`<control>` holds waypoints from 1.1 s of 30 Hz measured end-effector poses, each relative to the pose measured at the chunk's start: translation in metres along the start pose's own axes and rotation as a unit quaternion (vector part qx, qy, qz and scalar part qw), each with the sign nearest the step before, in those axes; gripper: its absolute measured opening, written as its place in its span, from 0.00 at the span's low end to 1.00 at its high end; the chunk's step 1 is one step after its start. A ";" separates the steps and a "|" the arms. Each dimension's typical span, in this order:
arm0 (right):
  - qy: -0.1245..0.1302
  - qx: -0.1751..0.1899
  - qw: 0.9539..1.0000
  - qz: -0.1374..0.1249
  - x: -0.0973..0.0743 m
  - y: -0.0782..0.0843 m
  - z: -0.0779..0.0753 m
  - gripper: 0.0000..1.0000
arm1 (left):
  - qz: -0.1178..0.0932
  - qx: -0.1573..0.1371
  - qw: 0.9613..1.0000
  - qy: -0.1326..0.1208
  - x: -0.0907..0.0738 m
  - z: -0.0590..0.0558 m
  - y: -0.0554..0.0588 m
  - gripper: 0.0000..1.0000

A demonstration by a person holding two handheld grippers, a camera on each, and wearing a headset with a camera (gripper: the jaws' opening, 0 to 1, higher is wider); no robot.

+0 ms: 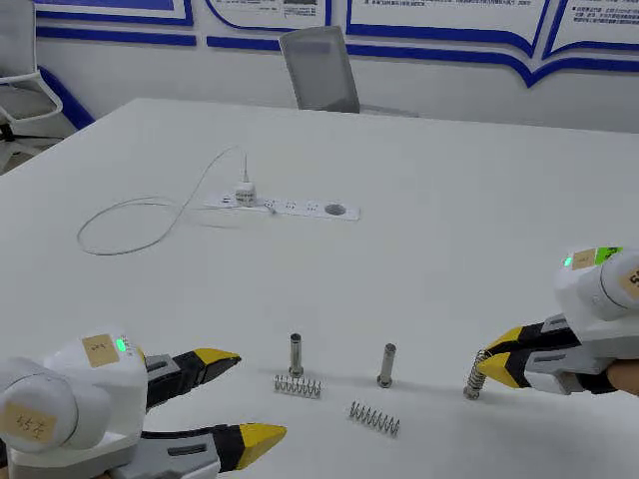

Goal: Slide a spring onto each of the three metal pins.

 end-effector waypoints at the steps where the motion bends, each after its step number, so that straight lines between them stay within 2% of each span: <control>1: 0.001 0.000 1.000 0.000 0.001 0.001 0.000 0.12 | 0.000 0.001 1.000 0.000 0.000 0.000 0.000 0.54; 10: 0.001 0.004 1.000 0.005 0.005 0.007 0.001 0.12 | 0.001 0.000 1.000 0.000 -0.001 -0.001 0.000 0.54; 25: 0.011 0.011 1.000 -0.003 0.000 0.009 0.003 0.16 | -0.002 0.001 1.000 -0.001 0.000 -0.002 -0.001 0.54; 33: 0.015 0.022 1.000 -0.006 -0.008 0.016 0.013 0.16 | -0.004 0.001 1.000 -0.001 -0.001 -0.003 -0.001 0.54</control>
Point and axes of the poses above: the centre of the closed fingertips' face, and the gripper's own axes: x roughly forward along the fingers, z roughly to its left, y roughly out of its underside, the point moved 8 cm from there along -x, roughly backward along the fingers
